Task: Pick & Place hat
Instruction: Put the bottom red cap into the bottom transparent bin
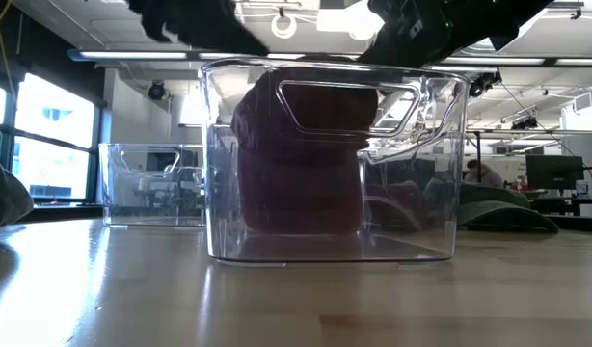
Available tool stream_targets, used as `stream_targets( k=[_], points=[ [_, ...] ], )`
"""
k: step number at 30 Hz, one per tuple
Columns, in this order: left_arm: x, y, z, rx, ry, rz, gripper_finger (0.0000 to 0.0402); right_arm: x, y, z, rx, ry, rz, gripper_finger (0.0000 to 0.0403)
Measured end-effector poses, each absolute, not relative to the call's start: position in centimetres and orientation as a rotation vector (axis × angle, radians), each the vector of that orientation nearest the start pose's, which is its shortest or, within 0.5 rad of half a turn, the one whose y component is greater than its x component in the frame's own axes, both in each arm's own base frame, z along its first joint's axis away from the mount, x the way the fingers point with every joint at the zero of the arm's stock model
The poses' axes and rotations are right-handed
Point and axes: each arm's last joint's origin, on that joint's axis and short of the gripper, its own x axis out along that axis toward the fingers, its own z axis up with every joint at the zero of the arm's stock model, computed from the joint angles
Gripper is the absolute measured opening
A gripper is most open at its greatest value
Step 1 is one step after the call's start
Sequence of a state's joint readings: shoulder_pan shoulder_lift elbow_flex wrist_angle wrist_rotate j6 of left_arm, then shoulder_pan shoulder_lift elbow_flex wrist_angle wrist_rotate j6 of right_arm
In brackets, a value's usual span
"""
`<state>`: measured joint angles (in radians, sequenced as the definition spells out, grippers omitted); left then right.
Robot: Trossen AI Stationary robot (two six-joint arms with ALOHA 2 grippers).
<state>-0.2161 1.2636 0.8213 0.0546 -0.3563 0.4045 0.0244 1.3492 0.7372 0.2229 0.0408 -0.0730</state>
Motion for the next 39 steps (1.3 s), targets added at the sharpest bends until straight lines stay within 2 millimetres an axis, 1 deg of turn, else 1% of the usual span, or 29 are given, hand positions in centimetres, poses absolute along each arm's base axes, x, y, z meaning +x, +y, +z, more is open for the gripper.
stream_targets(
  k=[2, 4, 7, 10, 12, 14, 15, 17, 20, 24, 30, 35, 37, 39],
  points=[
    [27.3, -5.0, 27.9, 0.542, 0.351, 0.008, 0.0025, 28.4, 0.6, 23.7, -0.096, 0.376, 0.002, 0.0085],
    [27.5, -4.7, 28.4, 0.54, 0.339, -0.007, 0.0057, 27.9, 0.6, 24.4, -0.108, 0.359, 0.003, 0.012],
    [28.0, -3.8, 28.4, 0.523, 0.349, 0.029, 0.0124, 27.0, 0.5, 25.4, -0.125, 0.353, -0.018, 0.0176],
    [28.6, -2.5, 27.7, 0.492, 0.39, 0.088, 0.0197, 26.2, 0.6, 26.3, -0.128, 0.334, -0.024, 0.0219],
    [28.9, -1.7, 27.4, 0.439, 0.395, 0.121, 0.024, 25.8, 0.7, 26.7, -0.124, 0.32, -0.02, 0.0236],
    [29.6, -1.0, 26.9, 0.377, 0.397, 0.143, 0.0273, 25.8, 0.9, 26.7, -0.125, 0.318, -0.012, 0.0243],
    [29.8, -0.8, 26.4, 0.353, 0.414, 0.153, 0.0284, 25.8, 1.1, 26.7, -0.125, 0.321, -0.007, 0.0244],
    [30.2, -0.6, 25.7, 0.335, 0.435, 0.132, 0.0293, 25.9, 1.3, 26.5, -0.127, 0.332, 0.001, 0.0244],
    [30.4, -1.0, 25.6, 0.313, 0.412, 0.003, 0.028, 25.9, 1.5, 26.3, -0.129, 0.342, 0.011, 0.0242],
    [30.4, -1.5, 25.6, 0.281, 0.394, -0.137, 0.0231, 25.9, 1.8, 26.4, -0.13, 0.33, 0.021, 0.0241],
    [30.1, -1.9, 26.1, 0.256, 0.351, -0.268, 0.0125, 26.0, 2.0, 26.5, -0.123, 0.319, 0.061, 0.0241],
    [30.2, -2.0, 26.1, 0.318, 0.336, -0.304, 0.0025, 26.4, 2.4, 26.5, -0.141, 0.285, 0.116, 0.0243],
    [30.2, -1.9, 26.4, 0.335, 0.326, -0.305, 0.0009, 26.8, 2.7, 26.1, -0.169, 0.283, 0.133, 0.0246],
    [30.4, -1.9, 26.9, 0.34, 0.311, -0.303, 0.0016, 27.2, 3.0, 25.8, -0.195, 0.293, 0.157, 0.0249]
  ],
)
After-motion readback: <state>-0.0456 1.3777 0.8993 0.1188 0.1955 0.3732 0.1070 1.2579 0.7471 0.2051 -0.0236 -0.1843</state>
